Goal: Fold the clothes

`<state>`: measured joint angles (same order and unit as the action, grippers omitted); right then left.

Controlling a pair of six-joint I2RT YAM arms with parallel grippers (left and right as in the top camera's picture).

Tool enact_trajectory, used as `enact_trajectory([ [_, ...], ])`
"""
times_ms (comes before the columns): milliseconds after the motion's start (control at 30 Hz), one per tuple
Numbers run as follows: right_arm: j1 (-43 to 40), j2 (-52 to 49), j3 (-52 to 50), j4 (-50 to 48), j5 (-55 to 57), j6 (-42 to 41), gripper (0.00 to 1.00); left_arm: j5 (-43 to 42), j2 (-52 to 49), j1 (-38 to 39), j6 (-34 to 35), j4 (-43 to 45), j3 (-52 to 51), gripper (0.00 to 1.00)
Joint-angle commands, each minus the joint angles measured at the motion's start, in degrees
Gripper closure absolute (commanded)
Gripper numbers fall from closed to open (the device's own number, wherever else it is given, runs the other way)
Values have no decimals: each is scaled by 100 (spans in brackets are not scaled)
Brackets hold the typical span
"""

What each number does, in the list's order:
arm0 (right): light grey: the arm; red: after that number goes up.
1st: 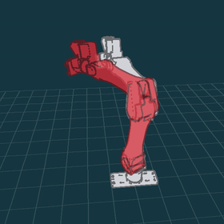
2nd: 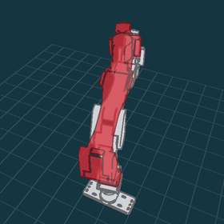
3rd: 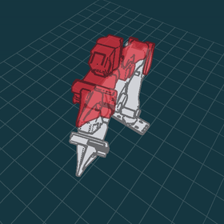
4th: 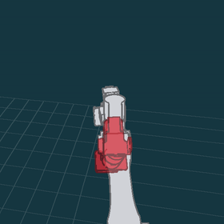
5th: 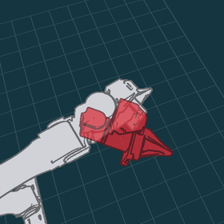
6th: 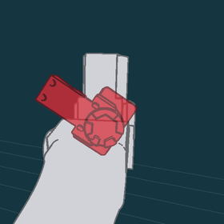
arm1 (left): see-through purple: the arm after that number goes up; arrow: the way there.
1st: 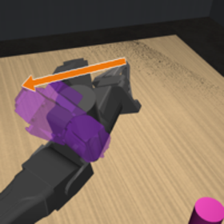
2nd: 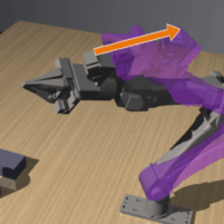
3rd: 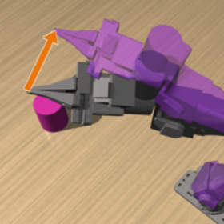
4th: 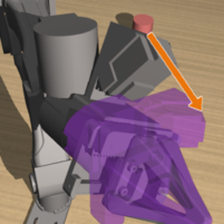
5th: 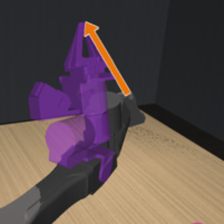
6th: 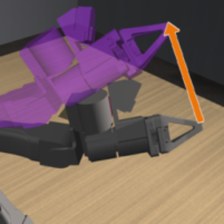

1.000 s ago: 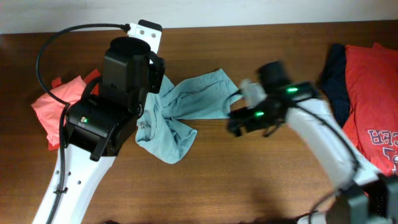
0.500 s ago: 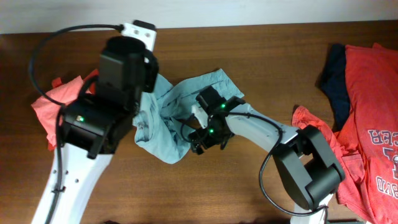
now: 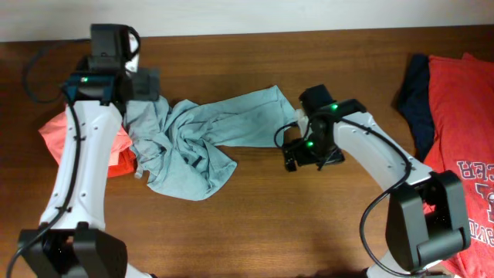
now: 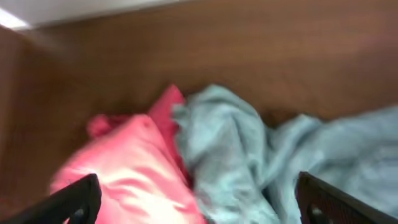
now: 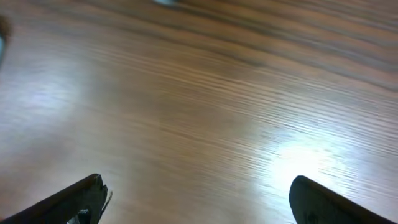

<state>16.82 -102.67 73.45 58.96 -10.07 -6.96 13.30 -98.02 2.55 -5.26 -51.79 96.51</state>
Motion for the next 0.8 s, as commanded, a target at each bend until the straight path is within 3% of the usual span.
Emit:
enact_trajectory([
  [0,-310,177,92,120,479,116,1,-1067,365,334,675,-636,72,1],
  [100,-675,310,249,323,479,249,1,-1357,516,820,1725,-1937,70,1],
  [167,-955,505,439,476,476,313,1,-1357,516,1115,2068,-2516,-81,1],
  [333,-1340,927,612,654,472,313,1,-1357,516,1698,2898,-2927,-837,1],
  [467,-1423,1104,612,739,472,313,1,-1427,516,2111,3689,-2730,-1825,1],
  [567,-1423,1102,610,754,468,310,1,-1738,516,2282,3762,-2236,-2514,1],
  [767,-1423,1104,610,767,431,310,1,-1779,514,2345,3821,-396,-3875,11],
])
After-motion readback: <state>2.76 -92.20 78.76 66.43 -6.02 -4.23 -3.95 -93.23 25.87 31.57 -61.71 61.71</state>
